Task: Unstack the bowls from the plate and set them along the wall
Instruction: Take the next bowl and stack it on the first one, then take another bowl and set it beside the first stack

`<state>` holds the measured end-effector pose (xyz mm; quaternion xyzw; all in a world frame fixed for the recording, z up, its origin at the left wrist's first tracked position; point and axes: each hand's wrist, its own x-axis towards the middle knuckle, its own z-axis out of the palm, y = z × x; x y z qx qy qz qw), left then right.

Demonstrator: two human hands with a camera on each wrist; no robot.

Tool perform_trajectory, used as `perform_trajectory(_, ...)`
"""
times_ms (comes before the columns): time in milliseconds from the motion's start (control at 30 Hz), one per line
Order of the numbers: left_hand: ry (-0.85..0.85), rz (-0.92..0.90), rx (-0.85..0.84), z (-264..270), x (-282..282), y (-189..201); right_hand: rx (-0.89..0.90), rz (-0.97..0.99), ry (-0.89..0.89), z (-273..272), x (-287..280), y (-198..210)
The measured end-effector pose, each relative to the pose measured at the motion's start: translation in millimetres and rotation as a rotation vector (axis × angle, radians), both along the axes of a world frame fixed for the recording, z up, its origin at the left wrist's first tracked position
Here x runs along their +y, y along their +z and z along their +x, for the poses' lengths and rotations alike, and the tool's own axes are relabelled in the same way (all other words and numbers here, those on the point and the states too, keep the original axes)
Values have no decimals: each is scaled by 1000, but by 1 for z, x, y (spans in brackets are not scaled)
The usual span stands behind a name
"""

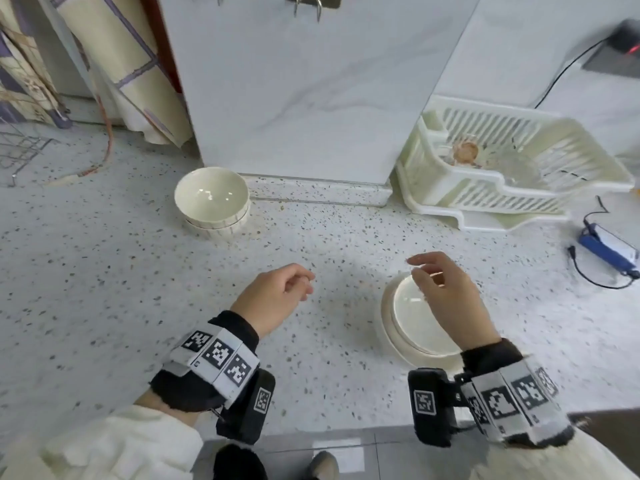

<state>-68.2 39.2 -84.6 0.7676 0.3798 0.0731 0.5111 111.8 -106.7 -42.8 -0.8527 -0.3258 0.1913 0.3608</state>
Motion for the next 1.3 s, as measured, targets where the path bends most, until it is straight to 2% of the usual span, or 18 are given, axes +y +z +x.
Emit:
perform_trajectory(100,-69,31,-25,27,-35,5,-192,-73,-95,25,-35,-11)
perform_trajectory(167,-98,62,-34,42,-54,6,-225,-95,-123,34,-54,-19)
perform_trajectory(300,-148,138,11,65,-83,5,-117,-206,-73,43,-74,-32)
perform_trajectory(433,-178,208,107,80,-99,3,-86,-294,45,48,-81,-39)
perform_trajectory(633,-169,199,172,85,-104,1,-96,-278,103,52,-80,-43)
perform_trajectory(833,-177,180,99,87,-101,3,-75,-207,86,52,-83,-27)
perform_trajectory(1000,-108,158,-43,87,-84,14,-32,-80,50,49,-64,-1)
perform_trajectory(1100,-34,189,-128,77,-63,24,63,9,30,39,-39,9)
perform_trajectory(1300,87,160,-181,45,-7,25,258,49,57,6,31,2)
